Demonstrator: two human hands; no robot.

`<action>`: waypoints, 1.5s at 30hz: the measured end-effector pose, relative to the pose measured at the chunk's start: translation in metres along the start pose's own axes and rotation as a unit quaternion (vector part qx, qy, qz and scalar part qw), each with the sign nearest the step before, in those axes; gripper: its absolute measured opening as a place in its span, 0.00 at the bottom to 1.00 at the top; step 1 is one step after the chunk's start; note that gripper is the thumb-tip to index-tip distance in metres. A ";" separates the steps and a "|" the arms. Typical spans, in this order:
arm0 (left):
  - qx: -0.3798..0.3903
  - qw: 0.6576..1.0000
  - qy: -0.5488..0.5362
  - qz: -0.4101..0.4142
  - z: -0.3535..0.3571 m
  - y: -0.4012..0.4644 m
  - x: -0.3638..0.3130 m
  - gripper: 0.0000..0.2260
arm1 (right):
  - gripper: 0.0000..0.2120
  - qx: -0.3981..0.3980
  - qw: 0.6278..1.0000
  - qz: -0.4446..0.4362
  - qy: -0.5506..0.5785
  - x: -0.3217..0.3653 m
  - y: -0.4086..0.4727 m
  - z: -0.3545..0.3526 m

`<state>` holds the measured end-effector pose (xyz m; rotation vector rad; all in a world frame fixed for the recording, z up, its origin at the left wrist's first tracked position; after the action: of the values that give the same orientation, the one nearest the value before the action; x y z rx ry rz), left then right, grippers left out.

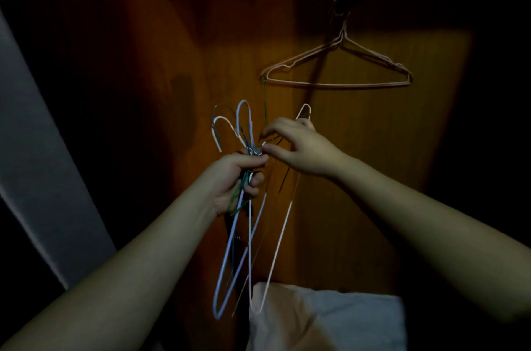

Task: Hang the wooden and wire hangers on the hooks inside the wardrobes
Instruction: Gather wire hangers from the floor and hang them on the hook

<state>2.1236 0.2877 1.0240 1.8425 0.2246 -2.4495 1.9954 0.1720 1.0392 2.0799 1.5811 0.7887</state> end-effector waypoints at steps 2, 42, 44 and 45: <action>0.008 1.000 0.007 0.001 0.000 -0.004 0.003 0.03 | 0.15 0.020 1.000 -0.014 -0.005 0.003 -0.004 -0.003; 0.025 0.998 0.056 0.028 -0.017 -0.042 0.012 0.08 | 0.13 0.216 0.965 0.139 0.046 0.034 -0.012 -0.014; 0.027 0.996 0.079 0.030 -0.016 -0.042 0.014 0.12 | 0.14 0.287 0.940 0.176 0.054 0.033 -0.006 -0.021; 0.031 0.995 0.091 0.033 -0.015 -0.042 0.015 0.14 | 0.13 0.316 0.929 0.184 0.064 0.032 -0.003 -0.024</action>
<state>2.1276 0.3316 1.0088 2.0649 0.0959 -2.2719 1.9838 0.2031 1.0610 2.9026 1.6933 0.5792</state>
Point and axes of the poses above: each hand's wrist, its own y-axis towards the middle knuckle, its own z-axis out of the palm, x = y × z, the point moved 1 cm from there along y, towards the middle knuckle, and after that the axes turned 2 degrees about y, right-handed, at the moved point
